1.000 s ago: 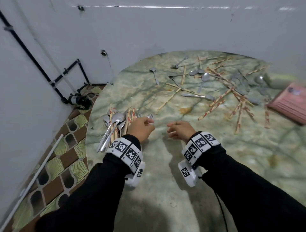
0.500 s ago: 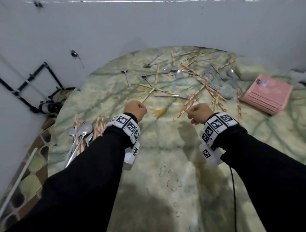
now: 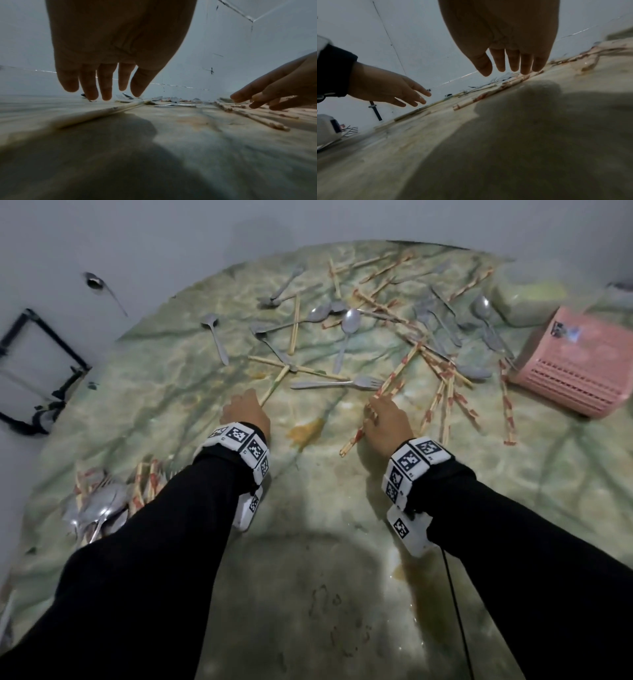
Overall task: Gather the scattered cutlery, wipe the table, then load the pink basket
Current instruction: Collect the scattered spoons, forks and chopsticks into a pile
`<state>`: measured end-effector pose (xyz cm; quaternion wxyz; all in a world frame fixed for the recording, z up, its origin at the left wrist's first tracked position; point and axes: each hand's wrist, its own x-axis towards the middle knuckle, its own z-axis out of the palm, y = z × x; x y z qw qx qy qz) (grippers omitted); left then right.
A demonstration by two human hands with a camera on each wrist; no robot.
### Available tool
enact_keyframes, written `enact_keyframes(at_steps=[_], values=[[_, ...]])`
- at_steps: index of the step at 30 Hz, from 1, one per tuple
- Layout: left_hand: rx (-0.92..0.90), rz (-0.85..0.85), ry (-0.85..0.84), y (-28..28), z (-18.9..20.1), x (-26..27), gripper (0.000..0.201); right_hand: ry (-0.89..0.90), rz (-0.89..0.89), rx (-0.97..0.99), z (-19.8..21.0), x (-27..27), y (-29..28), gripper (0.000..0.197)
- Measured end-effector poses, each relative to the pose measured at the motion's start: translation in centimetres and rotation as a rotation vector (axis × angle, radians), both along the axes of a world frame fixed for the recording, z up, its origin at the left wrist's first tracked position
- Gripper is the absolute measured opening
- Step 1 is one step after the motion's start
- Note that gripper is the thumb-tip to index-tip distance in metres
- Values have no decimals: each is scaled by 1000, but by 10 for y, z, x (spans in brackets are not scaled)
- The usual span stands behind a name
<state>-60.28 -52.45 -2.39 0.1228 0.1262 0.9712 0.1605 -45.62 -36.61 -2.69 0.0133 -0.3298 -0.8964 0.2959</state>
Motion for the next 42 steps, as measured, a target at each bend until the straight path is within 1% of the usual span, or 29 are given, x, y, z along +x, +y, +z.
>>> enact_keyframes(at_steps=[3,6,10,14,17,19,21,24,27,30,32,33,35,36,37,39,42], values=[[-39,40,-34,1,-9,-3,35,33,-21,-7,-7,0,5,40],[-42,29,-32,3,-10,-4,31,28,-28,-28,-5,-4,13,44],[-39,13,-27,6,-7,0,24,-9,23,7,1,-17,24,45],[-53,-1,-40,6,-4,8,25,-94,99,92,11,-29,30,43],[-65,-5,-65,5,-2,13,27,-189,116,166,13,-34,31,38],[-83,-13,-82,4,0,16,26,-269,97,205,12,-37,33,35],[-96,-18,-101,3,3,17,22,-306,80,189,12,-41,37,33],[-90,-7,-143,1,5,20,13,-252,-10,160,17,-43,41,25],[-78,5,-190,0,9,23,6,-212,-95,132,23,-41,47,26],[-1,31,-210,-3,15,28,12,-145,-166,68,31,-38,55,27],[75,18,-227,-3,20,29,16,-122,-169,36,39,-31,61,28],[119,10,-241,-3,24,30,16,-117,-164,5,44,-27,66,32],[220,-1,-244,-2,32,34,17,-77,-195,-91,55,-16,76,49],[263,-8,-234,-1,36,37,14,-69,-225,-114,60,-10,83,56],[299,-15,-223,0,40,41,9,-68,-251,-108,67,-4,90,59],[360,-35,-198,7,48,49,7,-83,-279,-41,77,14,105,48],[454,-56,-217,24,57,64,15,-90,-234,6,88,38,121,29]])
